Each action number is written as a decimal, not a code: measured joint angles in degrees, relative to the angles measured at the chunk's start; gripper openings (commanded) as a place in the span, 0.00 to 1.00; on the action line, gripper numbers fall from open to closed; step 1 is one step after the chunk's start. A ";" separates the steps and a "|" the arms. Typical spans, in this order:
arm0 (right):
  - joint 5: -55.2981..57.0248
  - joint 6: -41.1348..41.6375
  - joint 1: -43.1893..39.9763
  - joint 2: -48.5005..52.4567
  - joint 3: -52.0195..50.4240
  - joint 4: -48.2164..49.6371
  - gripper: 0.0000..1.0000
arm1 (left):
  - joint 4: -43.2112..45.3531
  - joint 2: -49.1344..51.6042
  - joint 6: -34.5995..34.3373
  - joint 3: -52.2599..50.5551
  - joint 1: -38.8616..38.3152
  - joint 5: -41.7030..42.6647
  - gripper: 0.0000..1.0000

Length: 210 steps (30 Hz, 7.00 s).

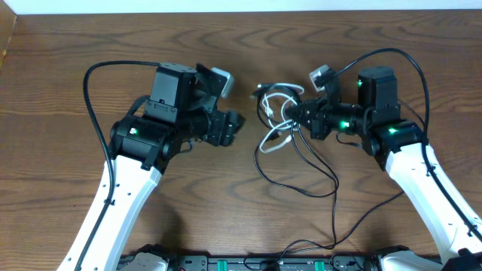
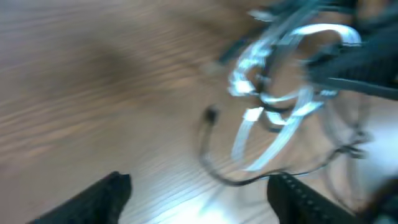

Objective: Untangle cables

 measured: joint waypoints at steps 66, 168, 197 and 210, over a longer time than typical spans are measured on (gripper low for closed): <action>-0.26 13.51 0.63 0.11 0.00 2.47 0.11 | 7.02 0.00 -7.65 0.00 -2.14 6.23 0.08; -2.86 -10.36 6.49 0.11 0.00 2.43 0.73 | 3.74 0.00 -22.51 0.00 -0.39 3.93 0.08; -0.76 -11.82 6.97 0.11 0.00 5.20 0.01 | 11.39 0.00 -21.99 0.00 -5.38 20.13 0.08; -0.92 -11.87 6.97 0.11 0.00 0.63 0.01 | 10.71 0.00 -22.71 0.00 -5.57 2.29 0.08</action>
